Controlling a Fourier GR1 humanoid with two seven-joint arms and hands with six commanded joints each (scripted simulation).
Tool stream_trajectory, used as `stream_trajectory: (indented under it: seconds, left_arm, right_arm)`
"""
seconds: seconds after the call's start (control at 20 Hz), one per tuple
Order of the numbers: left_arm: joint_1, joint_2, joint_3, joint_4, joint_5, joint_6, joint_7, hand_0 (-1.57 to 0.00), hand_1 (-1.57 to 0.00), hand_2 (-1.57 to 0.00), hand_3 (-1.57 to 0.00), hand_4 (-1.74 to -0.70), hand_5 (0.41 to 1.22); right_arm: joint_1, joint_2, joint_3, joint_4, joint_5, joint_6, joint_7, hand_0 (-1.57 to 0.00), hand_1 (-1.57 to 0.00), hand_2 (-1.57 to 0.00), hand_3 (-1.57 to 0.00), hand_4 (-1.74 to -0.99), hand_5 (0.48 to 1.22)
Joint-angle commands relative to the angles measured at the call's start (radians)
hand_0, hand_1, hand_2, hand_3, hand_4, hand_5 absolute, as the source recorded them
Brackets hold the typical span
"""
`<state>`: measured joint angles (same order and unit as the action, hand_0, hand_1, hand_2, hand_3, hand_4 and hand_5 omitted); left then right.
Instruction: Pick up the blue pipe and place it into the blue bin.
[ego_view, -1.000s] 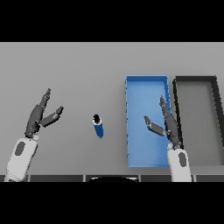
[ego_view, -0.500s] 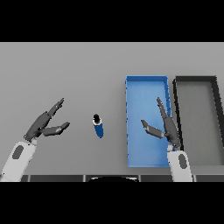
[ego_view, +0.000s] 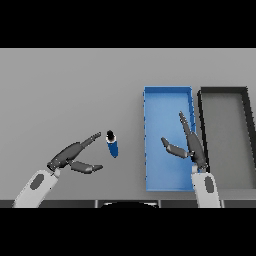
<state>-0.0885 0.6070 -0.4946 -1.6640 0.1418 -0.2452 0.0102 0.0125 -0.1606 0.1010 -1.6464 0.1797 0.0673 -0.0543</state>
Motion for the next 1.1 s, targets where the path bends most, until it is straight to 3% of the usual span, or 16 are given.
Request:
stream_trajectory:
  seconds: [0.0, 0.3, 0.55, 0.8, 0.95, 1.05]
  left_arm:
    - [-0.011, -0.025, -0.015, 0.013, -0.014, 0.008, 0.014, 0.00, 0.00, 0.00, 0.00, -1.11, 0.463]
    - [-0.066, -0.152, -0.049, 0.115, -0.065, 0.045, -0.039, 0.00, 0.00, 0.00, 0.00, -1.14, 0.488]
    - [-0.106, -0.261, -0.053, 0.220, -0.067, 0.073, -0.036, 0.00, 0.00, 0.00, 0.00, -1.14, 0.495]
    - [-0.153, -0.327, -0.057, 0.336, -0.114, 0.103, -0.104, 0.00, 0.00, -0.02, 0.00, -1.10, 0.517]
    - [-0.157, -0.365, -0.035, 0.350, -0.044, 0.068, -0.119, 0.00, -0.04, -0.17, -0.11, -1.18, 0.601]
    - [-0.165, -0.400, -0.030, 0.375, -0.017, 0.055, -0.124, -0.04, -0.25, -0.42, -0.35, -1.27, 0.675]
  right_arm:
    - [-0.004, 0.004, -0.001, 0.013, 0.001, -0.002, 0.010, 0.00, 0.00, 0.00, 0.00, -1.212, 0.570]
    - [-0.015, 0.009, -0.012, 0.020, -0.019, 0.002, 0.010, 0.00, 0.00, 0.00, 0.00, -1.207, 0.555]
    - [-0.005, 0.005, -0.018, 0.011, -0.027, 0.007, 0.008, 0.00, 0.00, 0.00, 0.00, -1.200, 0.549]
    - [0.014, 0.009, -0.015, 0.010, -0.019, -0.001, -0.007, 0.00, 0.00, 0.00, 0.00, -1.195, 0.548]
    - [-0.002, -0.005, -0.016, 0.008, -0.009, 0.000, 0.007, 0.00, 0.00, 0.00, 0.00, -1.186, 0.554]
    - [0.002, -0.006, -0.024, 0.015, -0.023, 0.007, 0.001, 0.00, 0.00, 0.00, 0.00, -1.196, 0.560]
